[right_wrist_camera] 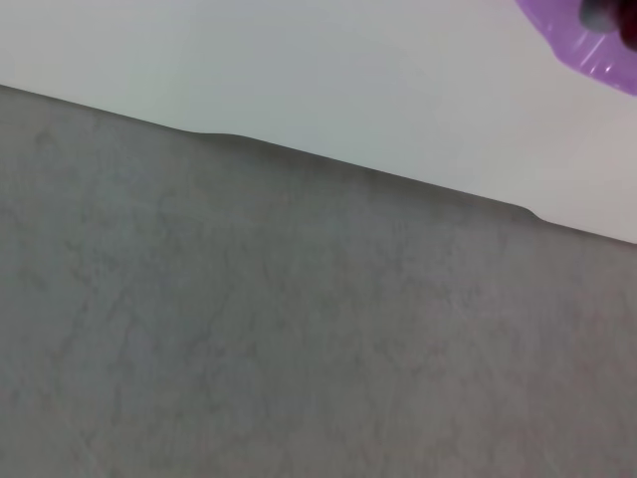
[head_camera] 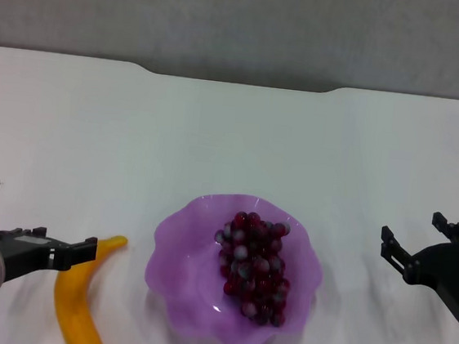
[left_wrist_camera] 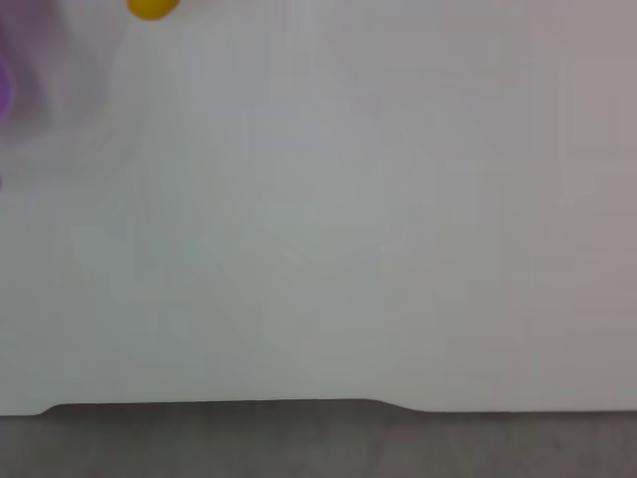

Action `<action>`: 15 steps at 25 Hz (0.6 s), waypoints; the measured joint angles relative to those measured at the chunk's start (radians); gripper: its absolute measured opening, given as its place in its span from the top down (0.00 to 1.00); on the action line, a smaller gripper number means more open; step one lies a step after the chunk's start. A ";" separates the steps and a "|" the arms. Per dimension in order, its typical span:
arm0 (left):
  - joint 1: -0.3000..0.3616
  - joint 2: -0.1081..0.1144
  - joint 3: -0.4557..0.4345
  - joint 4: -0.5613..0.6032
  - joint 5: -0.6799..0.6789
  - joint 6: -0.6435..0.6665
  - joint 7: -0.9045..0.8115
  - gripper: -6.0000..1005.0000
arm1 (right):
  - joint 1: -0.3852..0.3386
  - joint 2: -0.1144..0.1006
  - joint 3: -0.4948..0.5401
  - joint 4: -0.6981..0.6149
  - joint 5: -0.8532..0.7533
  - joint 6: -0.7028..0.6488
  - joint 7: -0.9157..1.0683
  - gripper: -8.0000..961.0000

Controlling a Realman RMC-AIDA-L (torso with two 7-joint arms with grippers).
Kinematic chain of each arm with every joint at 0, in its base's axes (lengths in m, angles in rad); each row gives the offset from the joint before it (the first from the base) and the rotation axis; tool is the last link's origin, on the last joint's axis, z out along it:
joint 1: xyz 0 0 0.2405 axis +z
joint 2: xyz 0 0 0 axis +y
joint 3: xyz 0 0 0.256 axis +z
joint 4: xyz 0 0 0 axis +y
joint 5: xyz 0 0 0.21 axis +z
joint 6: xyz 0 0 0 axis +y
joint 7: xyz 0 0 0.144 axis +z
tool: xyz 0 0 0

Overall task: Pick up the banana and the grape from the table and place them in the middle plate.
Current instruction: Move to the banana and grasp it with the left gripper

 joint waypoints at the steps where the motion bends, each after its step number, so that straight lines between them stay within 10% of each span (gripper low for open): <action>1: -0.002 0.000 0.001 0.007 0.002 0.004 -0.009 0.12 | 0.000 0.000 0.000 0.000 0.000 0.000 0.000 0.08; 15: -0.040 -0.002 0.058 0.097 0.055 0.050 -0.082 0.12 | 0.011 0.001 0.000 -0.003 0.000 0.000 0.001 0.08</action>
